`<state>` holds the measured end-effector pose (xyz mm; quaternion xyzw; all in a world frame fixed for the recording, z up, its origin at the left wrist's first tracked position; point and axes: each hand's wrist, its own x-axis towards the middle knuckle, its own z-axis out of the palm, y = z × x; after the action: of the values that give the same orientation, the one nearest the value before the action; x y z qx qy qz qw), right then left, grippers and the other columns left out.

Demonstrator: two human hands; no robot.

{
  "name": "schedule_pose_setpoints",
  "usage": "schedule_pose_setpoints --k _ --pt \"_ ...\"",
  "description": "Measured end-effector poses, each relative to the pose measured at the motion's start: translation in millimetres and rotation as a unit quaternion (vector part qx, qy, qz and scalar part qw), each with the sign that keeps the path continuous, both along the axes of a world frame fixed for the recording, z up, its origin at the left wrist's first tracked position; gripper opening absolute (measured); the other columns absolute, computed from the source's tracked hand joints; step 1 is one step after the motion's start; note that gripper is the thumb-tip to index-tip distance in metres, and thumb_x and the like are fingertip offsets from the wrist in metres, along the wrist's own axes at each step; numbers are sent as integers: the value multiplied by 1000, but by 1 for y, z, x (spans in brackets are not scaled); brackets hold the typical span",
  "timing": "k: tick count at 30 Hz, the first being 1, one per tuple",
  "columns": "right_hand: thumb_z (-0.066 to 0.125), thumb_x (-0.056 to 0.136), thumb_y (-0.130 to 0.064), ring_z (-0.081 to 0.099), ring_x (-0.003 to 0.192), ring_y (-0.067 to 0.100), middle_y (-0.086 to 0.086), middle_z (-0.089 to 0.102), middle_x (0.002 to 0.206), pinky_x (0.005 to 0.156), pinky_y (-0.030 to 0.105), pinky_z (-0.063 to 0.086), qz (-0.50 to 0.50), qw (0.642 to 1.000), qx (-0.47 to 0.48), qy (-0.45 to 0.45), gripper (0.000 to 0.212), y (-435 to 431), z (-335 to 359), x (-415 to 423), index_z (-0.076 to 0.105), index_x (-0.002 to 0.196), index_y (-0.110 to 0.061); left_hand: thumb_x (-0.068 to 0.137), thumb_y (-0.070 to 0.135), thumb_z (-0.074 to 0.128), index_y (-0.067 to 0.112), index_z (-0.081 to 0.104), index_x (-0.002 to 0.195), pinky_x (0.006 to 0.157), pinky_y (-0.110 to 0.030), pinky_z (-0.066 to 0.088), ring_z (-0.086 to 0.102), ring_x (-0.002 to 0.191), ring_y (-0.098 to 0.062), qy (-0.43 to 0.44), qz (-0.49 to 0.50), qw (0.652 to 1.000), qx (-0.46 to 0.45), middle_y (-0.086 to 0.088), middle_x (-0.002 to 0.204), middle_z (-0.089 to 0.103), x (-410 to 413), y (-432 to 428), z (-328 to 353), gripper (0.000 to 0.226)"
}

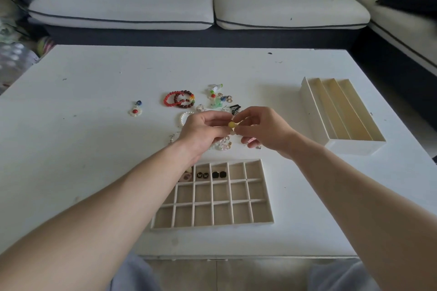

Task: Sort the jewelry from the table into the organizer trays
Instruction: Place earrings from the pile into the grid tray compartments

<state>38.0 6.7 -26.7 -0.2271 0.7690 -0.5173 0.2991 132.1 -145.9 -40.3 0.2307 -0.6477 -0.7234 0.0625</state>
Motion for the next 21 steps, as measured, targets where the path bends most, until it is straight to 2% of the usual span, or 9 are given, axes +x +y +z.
schedule_pose_setpoints --k 3,6,8,11,15,18,21 --pt "75 89 -13 66 64 19 0 72 74 62 34 52 3 1000 5 0 11 3 2 0 70 98 -12 77 -4 82 14 76 100 67 -19 54 74 88 -16 -2 17 1000 -16 -4 94 78 -1 3 -1 30" --pt "76 89 -22 68 67 18 9 75 84 64 35 52 4 1000 16 0 12 5 3 -1 74 99 -15 74 0 86 14 75 97 72 -24 55 74 89 -19 -6 19 1000 -22 -5 93 78 -1 5 -1 29" --pt "76 90 -25 68 66 15 3 74 81 65 34 55 7 999 28 18 12 7 2 -1 75 99 -18 73 0 86 15 75 93 76 -29 58 73 88 -20 -6 13 1000 -24 -6 92 78 0 6 -1 27" --pt "76 90 -20 67 65 12 -1 73 79 65 32 57 17 998 39 51 7 10 1 -1 76 96 -16 75 -2 84 16 75 91 82 -33 59 72 83 -17 -15 -2 999 -40 -3 87 78 1 8 2 26" --pt "77 88 -14 65 67 11 0 72 78 63 29 57 29 998 45 44 5 14 2 -1 77 93 -14 75 -3 84 15 73 90 75 -29 60 71 72 -11 -29 -24 997 -63 2 78 77 4 11 5 27" --pt "76 86 -9 63 66 10 3 70 77 61 27 53 34 998 50 30 6 17 4 0 75 92 -11 72 -4 86 13 72 91 78 -34 60 70 73 -16 -33 -36 996 -69 -2 81 78 6 14 5 29" --pt "77 85 -9 61 64 8 1 69 76 60 25 51 49 997 59 12 6 21 6 1 74 89 -12 72 -3 87 12 72 92 77 -27 61 72 78 -15 -37 -55 995 -71 -5 85 78 9 14 6 29"
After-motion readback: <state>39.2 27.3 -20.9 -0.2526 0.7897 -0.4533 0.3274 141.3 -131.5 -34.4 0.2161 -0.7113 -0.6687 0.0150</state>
